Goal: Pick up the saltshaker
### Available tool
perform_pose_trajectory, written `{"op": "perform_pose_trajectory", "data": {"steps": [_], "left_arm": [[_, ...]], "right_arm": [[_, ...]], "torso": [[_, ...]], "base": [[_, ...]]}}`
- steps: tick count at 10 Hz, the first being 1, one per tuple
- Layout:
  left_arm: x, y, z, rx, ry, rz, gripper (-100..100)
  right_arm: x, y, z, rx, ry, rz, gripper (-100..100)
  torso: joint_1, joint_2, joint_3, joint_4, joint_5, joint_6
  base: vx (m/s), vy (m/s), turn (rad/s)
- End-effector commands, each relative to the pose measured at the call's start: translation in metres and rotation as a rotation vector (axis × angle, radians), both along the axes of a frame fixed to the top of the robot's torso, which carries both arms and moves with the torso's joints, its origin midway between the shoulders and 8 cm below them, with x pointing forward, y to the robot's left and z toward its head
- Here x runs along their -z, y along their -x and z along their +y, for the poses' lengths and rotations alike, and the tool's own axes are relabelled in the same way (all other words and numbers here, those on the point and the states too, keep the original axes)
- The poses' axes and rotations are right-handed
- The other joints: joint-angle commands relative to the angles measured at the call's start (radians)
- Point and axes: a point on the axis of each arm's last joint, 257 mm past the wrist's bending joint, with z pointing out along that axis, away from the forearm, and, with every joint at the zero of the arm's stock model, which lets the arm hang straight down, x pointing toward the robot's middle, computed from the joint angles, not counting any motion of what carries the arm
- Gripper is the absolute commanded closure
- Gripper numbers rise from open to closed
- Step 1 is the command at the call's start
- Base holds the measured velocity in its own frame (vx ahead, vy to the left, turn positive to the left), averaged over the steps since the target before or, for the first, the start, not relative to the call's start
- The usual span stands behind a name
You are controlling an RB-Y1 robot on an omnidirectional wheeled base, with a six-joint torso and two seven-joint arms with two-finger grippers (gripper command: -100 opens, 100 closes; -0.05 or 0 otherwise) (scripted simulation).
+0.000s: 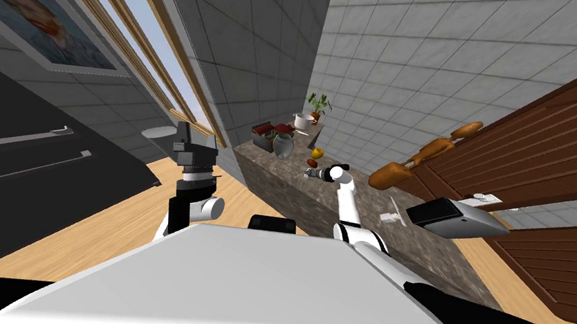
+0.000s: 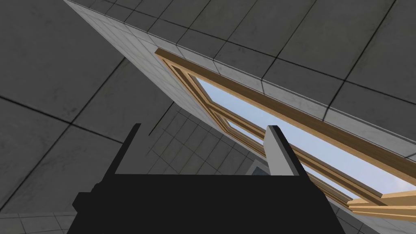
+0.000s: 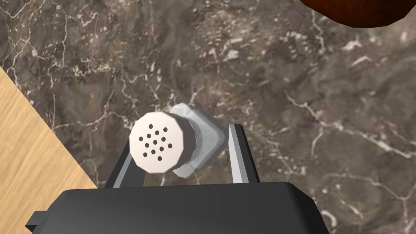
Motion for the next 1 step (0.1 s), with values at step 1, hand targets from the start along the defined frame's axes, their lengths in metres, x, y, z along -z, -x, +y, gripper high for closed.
{"op": "perform_pose_trajectory", "data": {"steps": [1], "left_arm": [[0.0000,0.0000,0.0000,0.000,0.000,0.000,0]], "right_arm": [[0.0000,0.0000,0.0000,0.000,0.000,0.000,0]], "torso": [[0.000,0.000,0.000,0.000,0.000,0.000]], "base": [[-0.002,-0.006,-0.001]]}}
